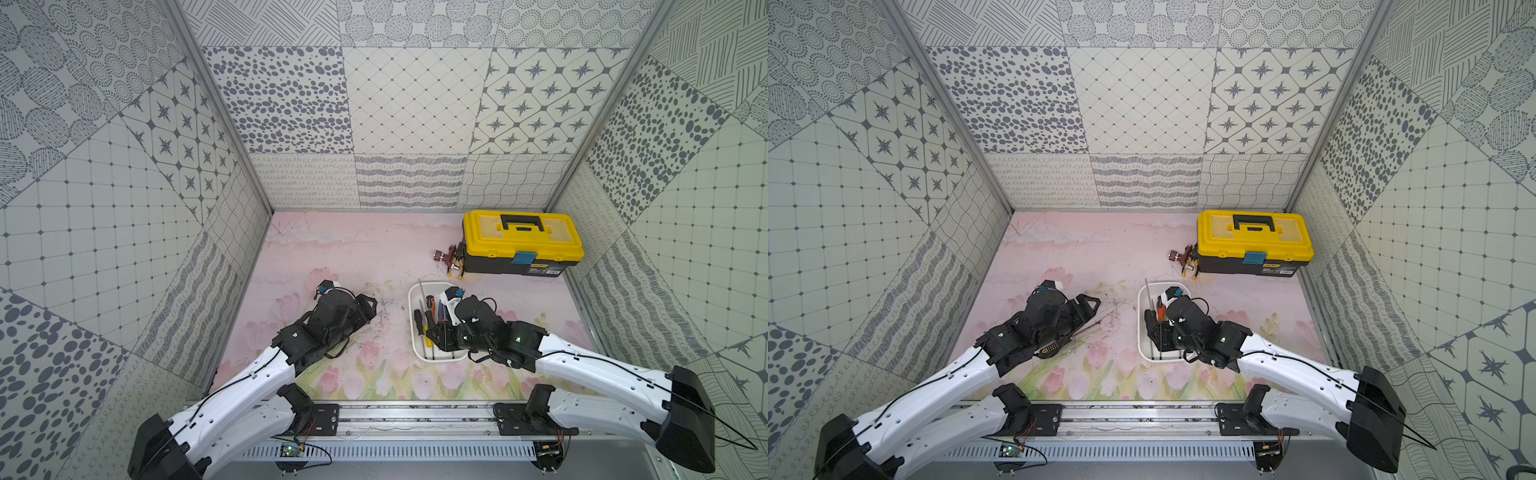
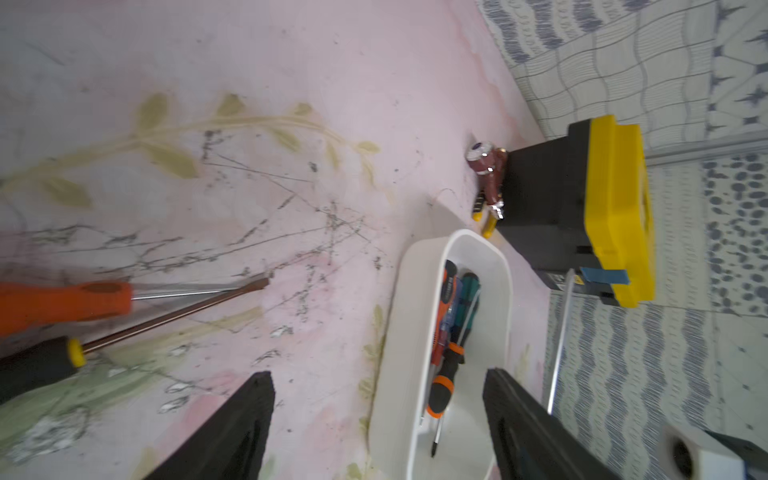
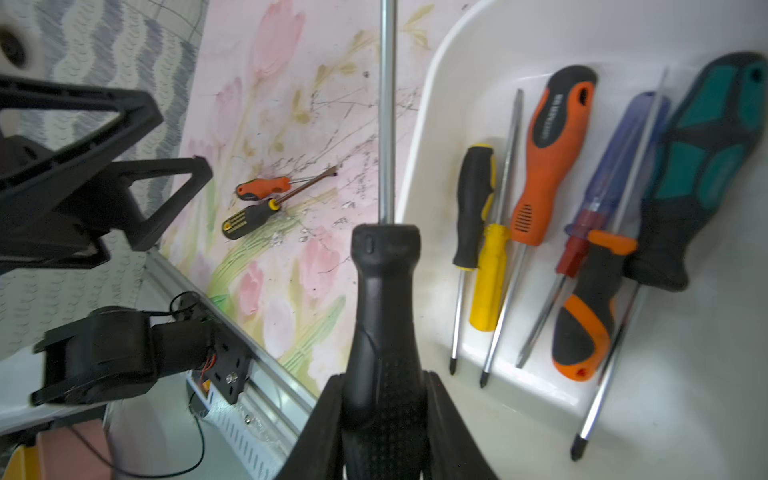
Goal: Put the screwdriver on the desktop into the storage box
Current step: Place the screwdriver in the storage box, then pick up the screwdriver from the center of the board.
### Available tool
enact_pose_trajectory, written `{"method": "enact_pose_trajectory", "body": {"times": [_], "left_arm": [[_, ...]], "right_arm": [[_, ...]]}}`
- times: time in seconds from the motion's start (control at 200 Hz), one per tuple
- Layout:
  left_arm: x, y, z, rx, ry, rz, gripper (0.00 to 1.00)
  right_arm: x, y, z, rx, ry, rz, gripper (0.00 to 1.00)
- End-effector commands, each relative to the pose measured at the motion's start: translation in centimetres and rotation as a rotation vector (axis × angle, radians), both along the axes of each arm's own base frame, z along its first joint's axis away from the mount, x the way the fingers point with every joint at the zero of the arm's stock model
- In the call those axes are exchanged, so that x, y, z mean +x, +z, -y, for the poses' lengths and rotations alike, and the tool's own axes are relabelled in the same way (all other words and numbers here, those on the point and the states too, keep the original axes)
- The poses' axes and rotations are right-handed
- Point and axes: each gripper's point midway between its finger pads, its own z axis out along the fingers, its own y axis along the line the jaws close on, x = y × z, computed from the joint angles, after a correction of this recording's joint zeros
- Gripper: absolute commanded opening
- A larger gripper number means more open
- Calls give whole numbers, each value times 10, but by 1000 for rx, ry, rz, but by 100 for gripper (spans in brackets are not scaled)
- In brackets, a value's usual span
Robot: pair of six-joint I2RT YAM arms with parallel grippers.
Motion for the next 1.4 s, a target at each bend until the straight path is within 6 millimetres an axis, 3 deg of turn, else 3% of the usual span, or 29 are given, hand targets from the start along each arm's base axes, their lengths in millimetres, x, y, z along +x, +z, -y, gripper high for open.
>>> {"method": "enact_pose_trajectory", "body": {"times": [0.0,0.34,0.475,0.745,1.036,1.396], "left_arm": [[-28,-45,-78,351,182,-166,86],[-41,-83,-117,462,310,-357,88],[-45,-98,-120,482,325,-409,87],[-48,-103,-122,484,333,-418,85],[-48,-112,-104,433,237,-445,77],[-44,-103,-73,394,80,-409,70]], "right_arm": [[12,3,7,-59,-61,21,0],[17,-2,11,-113,-86,23,0],[17,-7,13,-126,-93,13,36],[15,-4,14,-116,-90,17,56],[14,-3,14,-108,-91,16,54],[14,-2,11,-102,-83,11,51]]}}
